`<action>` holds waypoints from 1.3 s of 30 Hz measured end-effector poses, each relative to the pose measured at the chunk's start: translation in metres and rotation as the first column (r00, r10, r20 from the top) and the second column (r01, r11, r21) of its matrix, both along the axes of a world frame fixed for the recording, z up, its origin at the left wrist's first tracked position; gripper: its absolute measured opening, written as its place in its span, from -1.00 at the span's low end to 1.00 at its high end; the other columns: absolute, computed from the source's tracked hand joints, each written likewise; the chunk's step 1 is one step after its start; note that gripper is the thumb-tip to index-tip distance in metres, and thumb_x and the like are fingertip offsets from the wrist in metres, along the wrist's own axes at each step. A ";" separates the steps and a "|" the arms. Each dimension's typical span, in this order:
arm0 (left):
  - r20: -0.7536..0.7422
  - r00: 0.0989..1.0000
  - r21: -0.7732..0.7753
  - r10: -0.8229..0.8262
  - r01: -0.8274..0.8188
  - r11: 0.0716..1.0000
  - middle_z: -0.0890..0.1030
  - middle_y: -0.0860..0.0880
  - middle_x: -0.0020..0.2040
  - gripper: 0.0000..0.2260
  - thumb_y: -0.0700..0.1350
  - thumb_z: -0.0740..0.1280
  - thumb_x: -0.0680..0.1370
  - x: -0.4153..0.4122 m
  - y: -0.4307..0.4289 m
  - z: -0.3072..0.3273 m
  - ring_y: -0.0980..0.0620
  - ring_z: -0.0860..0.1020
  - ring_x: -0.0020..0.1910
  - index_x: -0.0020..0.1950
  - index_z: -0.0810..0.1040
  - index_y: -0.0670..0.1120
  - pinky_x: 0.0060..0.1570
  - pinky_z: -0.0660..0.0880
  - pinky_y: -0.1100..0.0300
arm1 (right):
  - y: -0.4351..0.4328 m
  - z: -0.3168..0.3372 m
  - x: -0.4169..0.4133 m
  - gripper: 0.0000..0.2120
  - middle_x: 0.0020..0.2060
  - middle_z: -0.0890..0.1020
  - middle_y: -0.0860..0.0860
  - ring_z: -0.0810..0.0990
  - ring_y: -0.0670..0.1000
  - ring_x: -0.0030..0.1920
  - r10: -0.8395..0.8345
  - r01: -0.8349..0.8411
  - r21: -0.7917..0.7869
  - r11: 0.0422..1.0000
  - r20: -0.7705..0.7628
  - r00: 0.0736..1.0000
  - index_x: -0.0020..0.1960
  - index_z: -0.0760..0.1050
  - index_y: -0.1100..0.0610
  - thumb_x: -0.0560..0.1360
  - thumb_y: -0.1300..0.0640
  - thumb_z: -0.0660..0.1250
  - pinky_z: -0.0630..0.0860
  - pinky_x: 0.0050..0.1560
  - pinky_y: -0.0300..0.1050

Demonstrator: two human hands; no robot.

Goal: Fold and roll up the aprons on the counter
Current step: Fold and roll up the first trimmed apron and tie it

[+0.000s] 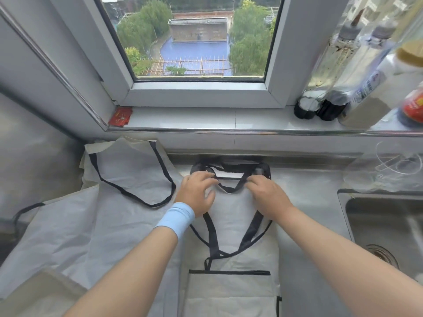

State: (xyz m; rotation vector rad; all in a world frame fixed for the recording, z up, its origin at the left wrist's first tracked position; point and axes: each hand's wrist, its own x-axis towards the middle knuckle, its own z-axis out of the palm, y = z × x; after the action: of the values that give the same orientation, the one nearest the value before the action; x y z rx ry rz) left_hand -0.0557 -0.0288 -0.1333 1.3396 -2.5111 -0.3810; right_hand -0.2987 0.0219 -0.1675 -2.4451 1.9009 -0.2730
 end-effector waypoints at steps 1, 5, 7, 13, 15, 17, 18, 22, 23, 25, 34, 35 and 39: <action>-0.071 0.997 -0.071 -0.006 0.001 0.997 0.60 0.08 0.04 -0.77 -0.06 0.25 0.41 -0.003 0.009 0.004 -0.01 0.53 0.07 -0.01 0.63 0.04 0.05 0.45 0.02 | 0.007 0.006 0.008 -0.72 -0.10 0.59 0.12 0.57 0.20 -0.10 0.013 -0.013 -0.002 1.000 0.042 0.999 -0.10 0.57 0.23 0.24 0.46 0.33 0.54 -0.28 0.02; -0.026 0.996 0.022 -0.091 0.091 0.996 0.53 0.05 -0.15 -0.92 -0.13 0.30 0.43 -0.010 0.053 0.011 -0.03 0.50 -0.15 -0.12 0.56 -0.02 -0.15 0.47 0.06 | 0.054 0.015 0.038 -0.83 -0.18 0.54 0.02 0.50 0.10 -0.20 0.113 -0.111 -0.029 0.993 0.084 0.990 -0.12 0.57 0.13 0.33 0.29 0.28 0.46 -0.28 -0.01; 0.051 0.991 0.156 -0.124 0.114 0.981 0.52 0.04 -0.09 -0.88 -0.05 0.25 0.48 -0.003 0.082 0.005 -0.01 0.50 -0.11 -0.05 0.55 0.00 -0.17 0.46 0.11 | 0.089 0.014 0.049 -0.84 -0.17 0.53 0.00 0.50 0.07 -0.20 0.122 -0.123 0.035 0.992 0.039 0.992 -0.11 0.55 0.09 0.37 0.11 0.23 0.40 -0.26 -0.07; 0.031 0.945 0.097 -0.327 0.323 0.942 0.50 0.01 -0.22 -0.85 0.00 0.27 0.38 0.036 0.170 -0.020 -0.04 0.52 -0.27 -0.16 0.53 -0.03 -0.37 0.50 0.10 | 0.186 0.000 0.061 -0.27 0.46 0.35 0.12 0.33 0.14 0.41 0.207 -0.187 0.276 0.943 -0.045 0.977 0.45 0.34 0.04 0.33 -0.20 0.21 0.32 0.29 0.05; 0.073 0.925 0.144 -0.373 0.360 0.922 0.55 -0.03 -0.08 -0.77 0.05 0.25 0.37 0.049 0.190 -0.027 -0.09 0.54 -0.14 -0.07 0.55 -0.03 -0.19 0.54 0.03 | 0.207 -0.008 0.066 -0.24 0.55 0.20 0.15 0.20 0.14 0.53 0.245 -0.199 0.344 0.918 -0.097 0.965 0.54 0.25 0.02 0.38 -0.20 0.19 0.21 0.40 0.12; 0.261 0.886 0.198 -0.383 0.339 0.920 0.47 -0.11 0.32 -0.56 0.13 0.17 0.38 0.059 0.205 -0.027 -0.16 0.45 0.27 0.20 0.53 0.03 0.26 0.42 -0.07 | 0.222 -0.013 0.069 -0.30 0.52 0.27 0.16 0.31 0.15 0.49 0.163 -0.089 0.370 0.925 -0.173 0.971 0.52 0.30 0.00 0.42 -0.21 0.16 0.33 0.37 0.18; 0.372 0.854 0.219 -0.365 0.301 0.928 0.26 -0.12 0.52 -0.47 0.16 0.14 0.40 0.064 0.212 -0.025 -0.16 0.24 0.47 0.36 0.42 0.07 0.46 0.18 -0.08 | 0.226 -0.014 0.071 -0.32 0.49 0.34 0.17 0.38 0.16 0.45 0.130 -0.037 0.380 0.924 -0.222 0.966 0.50 0.34 0.01 0.43 -0.21 0.13 0.37 0.34 0.19; 0.422 0.868 0.181 -0.262 0.203 0.962 0.02 -0.09 0.59 -0.46 -0.14 0.27 0.49 0.070 0.234 -0.017 -0.14 0.03 0.55 0.48 0.30 0.06 0.48 0.00 0.00 | 0.238 -0.002 0.083 -0.41 0.43 0.39 0.27 0.38 0.27 0.43 0.049 0.056 0.288 0.956 -0.343 0.938 0.42 0.44 0.19 0.48 -0.04 0.07 0.22 0.37 0.26; 0.377 0.890 0.171 -0.257 0.206 0.963 0.19 -0.10 0.55 -0.47 -0.23 0.28 0.46 0.069 0.240 -0.014 -0.16 0.18 0.50 0.42 0.38 0.03 0.42 0.16 0.02 | 0.242 0.003 0.090 -0.46 0.42 0.39 0.28 0.39 0.29 0.42 0.048 0.047 0.255 0.966 -0.352 0.935 0.40 0.45 0.19 0.48 0.04 0.10 0.28 0.34 0.25; 0.305 0.921 0.187 -0.242 0.192 0.964 0.43 -0.06 0.31 -0.60 -0.26 0.29 0.45 0.069 0.254 -0.005 -0.15 0.44 0.26 0.27 0.48 0.01 0.15 0.37 0.07 | 0.254 0.019 0.105 -0.56 0.39 0.43 0.23 0.45 0.26 0.32 0.120 -0.038 0.254 0.966 -0.315 0.941 0.33 0.45 0.12 0.46 0.11 0.17 0.45 0.19 0.15; 0.374 0.903 0.419 -0.210 0.037 0.907 0.32 0.01 0.28 -0.42 0.24 0.36 0.39 0.082 0.303 -0.013 -0.03 0.26 0.31 0.34 0.36 0.07 0.23 0.37 0.07 | 0.323 0.016 0.133 -0.15 0.26 0.30 0.10 0.33 0.15 0.17 0.308 -0.176 0.440 0.880 -0.250 0.918 0.33 0.19 0.05 0.19 -0.33 0.36 0.42 0.06 0.08; 0.375 0.901 0.418 -0.217 0.045 0.907 0.31 0.01 0.30 -0.36 0.27 0.38 0.36 0.083 0.306 -0.011 -0.03 0.25 0.32 0.37 0.33 0.08 0.26 0.36 0.06 | 0.325 0.016 0.133 -0.15 0.28 0.27 0.12 0.32 0.16 0.19 0.317 -0.177 0.443 0.879 -0.266 0.911 0.35 0.17 0.05 0.19 -0.26 0.40 0.42 0.08 0.07; 0.378 0.893 0.413 -0.244 0.074 0.908 0.33 0.01 0.33 -0.21 0.32 0.43 0.26 0.084 0.313 -0.004 -0.03 0.31 0.33 0.39 0.26 0.07 0.30 0.31 0.08 | 0.322 0.028 0.133 -0.37 0.26 0.35 0.08 0.39 0.13 0.17 0.296 -0.179 0.440 0.880 -0.215 0.931 0.30 0.24 0.09 0.30 -0.04 0.36 0.43 0.03 0.01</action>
State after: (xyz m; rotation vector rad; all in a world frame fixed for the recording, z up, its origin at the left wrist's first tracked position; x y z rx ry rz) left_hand 0.0285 0.2842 -0.1378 1.4854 -3.0438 -0.7315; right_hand -0.1654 0.3439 -0.1392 -2.4687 1.5011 0.4605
